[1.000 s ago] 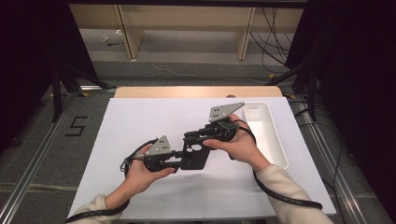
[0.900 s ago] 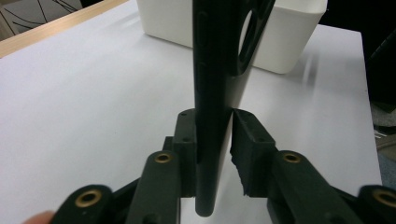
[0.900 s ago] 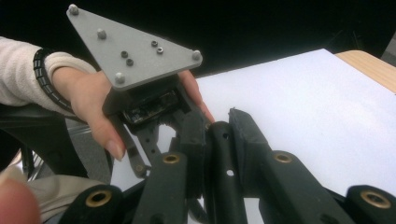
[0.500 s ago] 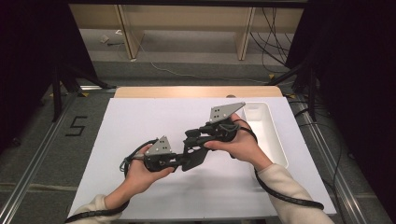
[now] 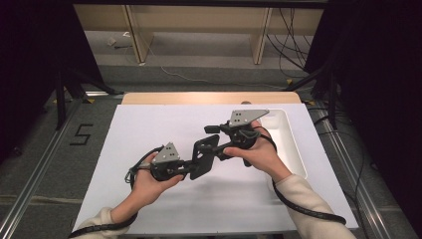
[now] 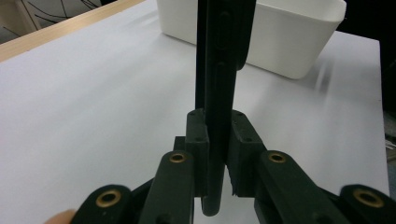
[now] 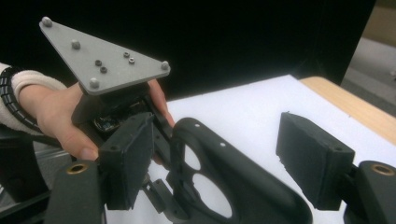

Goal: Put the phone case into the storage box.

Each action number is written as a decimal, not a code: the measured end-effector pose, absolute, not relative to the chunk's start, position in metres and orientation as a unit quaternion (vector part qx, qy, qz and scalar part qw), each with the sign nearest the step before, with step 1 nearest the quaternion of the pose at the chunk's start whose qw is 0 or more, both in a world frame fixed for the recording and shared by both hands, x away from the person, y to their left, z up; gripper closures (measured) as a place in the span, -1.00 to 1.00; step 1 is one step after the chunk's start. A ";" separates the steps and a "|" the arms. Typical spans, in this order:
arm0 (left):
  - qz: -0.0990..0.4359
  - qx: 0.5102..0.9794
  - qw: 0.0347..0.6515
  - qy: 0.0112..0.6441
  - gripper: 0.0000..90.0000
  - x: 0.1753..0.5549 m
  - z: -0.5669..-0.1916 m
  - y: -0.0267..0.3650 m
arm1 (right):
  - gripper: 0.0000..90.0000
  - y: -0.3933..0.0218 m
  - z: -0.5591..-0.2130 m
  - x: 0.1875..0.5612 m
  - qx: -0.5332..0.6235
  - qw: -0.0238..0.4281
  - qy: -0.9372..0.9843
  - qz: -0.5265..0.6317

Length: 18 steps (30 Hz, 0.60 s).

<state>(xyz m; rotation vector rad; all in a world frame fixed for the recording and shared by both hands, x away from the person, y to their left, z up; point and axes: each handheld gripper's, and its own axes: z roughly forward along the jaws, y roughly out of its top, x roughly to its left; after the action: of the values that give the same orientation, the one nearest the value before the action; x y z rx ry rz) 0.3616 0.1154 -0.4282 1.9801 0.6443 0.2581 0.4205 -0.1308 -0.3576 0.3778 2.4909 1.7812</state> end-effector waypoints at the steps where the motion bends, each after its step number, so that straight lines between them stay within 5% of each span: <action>1: 0.109 0.816 0.499 0.269 0.78 0.362 -0.428 0.116 | -0.37 -0.132 -0.358 0.421 0.125 0.028 0.804 0.580; 18: 0.131 0.791 0.506 0.318 0.78 0.365 -0.427 0.119 | -0.93 -0.146 -0.373 0.414 0.209 0.090 0.782 0.580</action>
<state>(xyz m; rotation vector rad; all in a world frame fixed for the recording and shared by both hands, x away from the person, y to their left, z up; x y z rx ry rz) 0.3654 0.1187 -0.4274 1.9085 0.7673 0.3166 0.4137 -0.1460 -0.3728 0.6226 2.3260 1.7251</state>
